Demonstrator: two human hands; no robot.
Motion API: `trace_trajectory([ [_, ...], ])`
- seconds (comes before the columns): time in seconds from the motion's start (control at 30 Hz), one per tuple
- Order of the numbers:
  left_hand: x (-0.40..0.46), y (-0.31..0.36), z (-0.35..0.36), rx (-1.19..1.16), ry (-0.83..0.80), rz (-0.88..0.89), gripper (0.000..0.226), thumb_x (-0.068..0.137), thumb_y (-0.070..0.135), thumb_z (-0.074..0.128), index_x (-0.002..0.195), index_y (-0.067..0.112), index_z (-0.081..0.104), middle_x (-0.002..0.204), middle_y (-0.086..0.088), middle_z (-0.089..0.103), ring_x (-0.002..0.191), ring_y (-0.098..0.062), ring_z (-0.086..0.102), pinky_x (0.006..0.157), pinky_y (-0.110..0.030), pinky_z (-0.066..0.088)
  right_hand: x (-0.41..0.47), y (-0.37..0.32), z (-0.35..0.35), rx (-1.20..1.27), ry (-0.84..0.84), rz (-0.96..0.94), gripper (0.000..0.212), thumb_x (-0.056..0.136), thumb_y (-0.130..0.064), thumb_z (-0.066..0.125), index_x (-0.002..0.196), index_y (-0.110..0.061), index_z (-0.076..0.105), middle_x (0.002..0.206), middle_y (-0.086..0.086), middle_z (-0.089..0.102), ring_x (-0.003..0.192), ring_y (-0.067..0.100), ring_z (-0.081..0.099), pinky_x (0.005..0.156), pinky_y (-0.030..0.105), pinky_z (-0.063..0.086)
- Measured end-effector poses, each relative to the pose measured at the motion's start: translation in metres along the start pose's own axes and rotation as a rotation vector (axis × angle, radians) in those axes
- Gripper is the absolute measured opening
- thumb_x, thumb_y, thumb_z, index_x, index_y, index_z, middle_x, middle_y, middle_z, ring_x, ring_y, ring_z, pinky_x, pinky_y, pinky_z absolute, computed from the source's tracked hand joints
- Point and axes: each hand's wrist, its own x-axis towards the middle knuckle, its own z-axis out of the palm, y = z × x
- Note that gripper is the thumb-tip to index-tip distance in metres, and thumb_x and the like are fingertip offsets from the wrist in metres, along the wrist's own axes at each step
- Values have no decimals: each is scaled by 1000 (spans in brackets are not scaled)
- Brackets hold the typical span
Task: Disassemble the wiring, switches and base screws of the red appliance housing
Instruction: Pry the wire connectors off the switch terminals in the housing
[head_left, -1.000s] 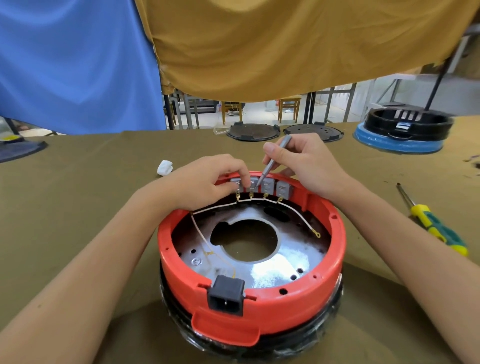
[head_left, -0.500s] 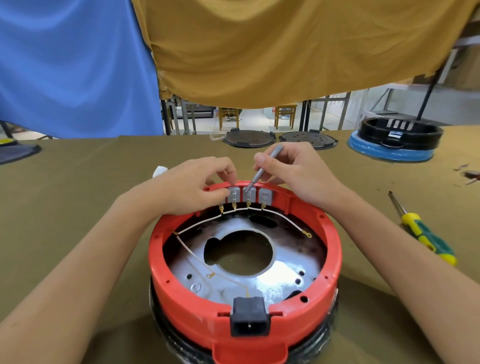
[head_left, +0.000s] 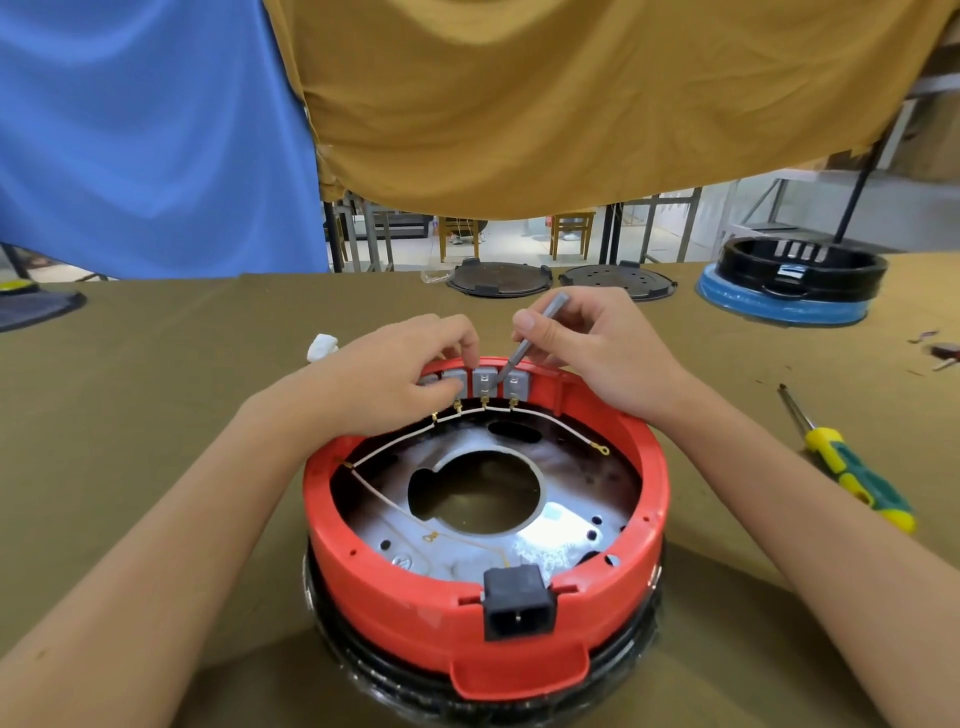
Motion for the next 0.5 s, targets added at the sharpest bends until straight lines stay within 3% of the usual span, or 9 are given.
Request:
trace_trajectory([
  [0.13,-1,-1,4,37,-89,18,13,90,32,66,97,40,58,110,13,48,99,-9,55,95,-35,44,0,1,0,-30,-23,-13,23,93,-26,70,84,-4,72,75,19,69,68,19,56,69,46,48],
  [0.27,0,-2,4,93,-102,32,12,88,34,70,88,44,63,113,14,45,102,-5,51,97,-29,41,0,1,-1,-73,-41,-12,20,91,-26,72,81,-9,73,63,-10,66,57,1,54,63,18,41],
  [0.37,0,-2,3,89,-100,40,12,87,34,72,86,43,65,107,15,46,95,1,50,90,-23,40,-1,-1,0,-112,-52,-23,21,91,-28,73,81,-9,74,67,-4,70,59,6,56,63,26,45],
  [0.43,0,-1,2,58,-97,52,14,85,33,74,81,45,66,104,16,46,94,5,50,86,-20,39,-2,-3,0,-121,-57,-35,21,90,-30,73,81,-10,74,74,7,73,65,28,61,67,38,49],
  [0.5,0,-1,2,32,-92,64,14,84,33,74,78,44,67,101,14,47,92,5,50,84,-19,40,-3,-6,0,-126,-59,-48,22,90,-32,73,81,-12,74,76,16,72,69,35,60,70,44,50],
])
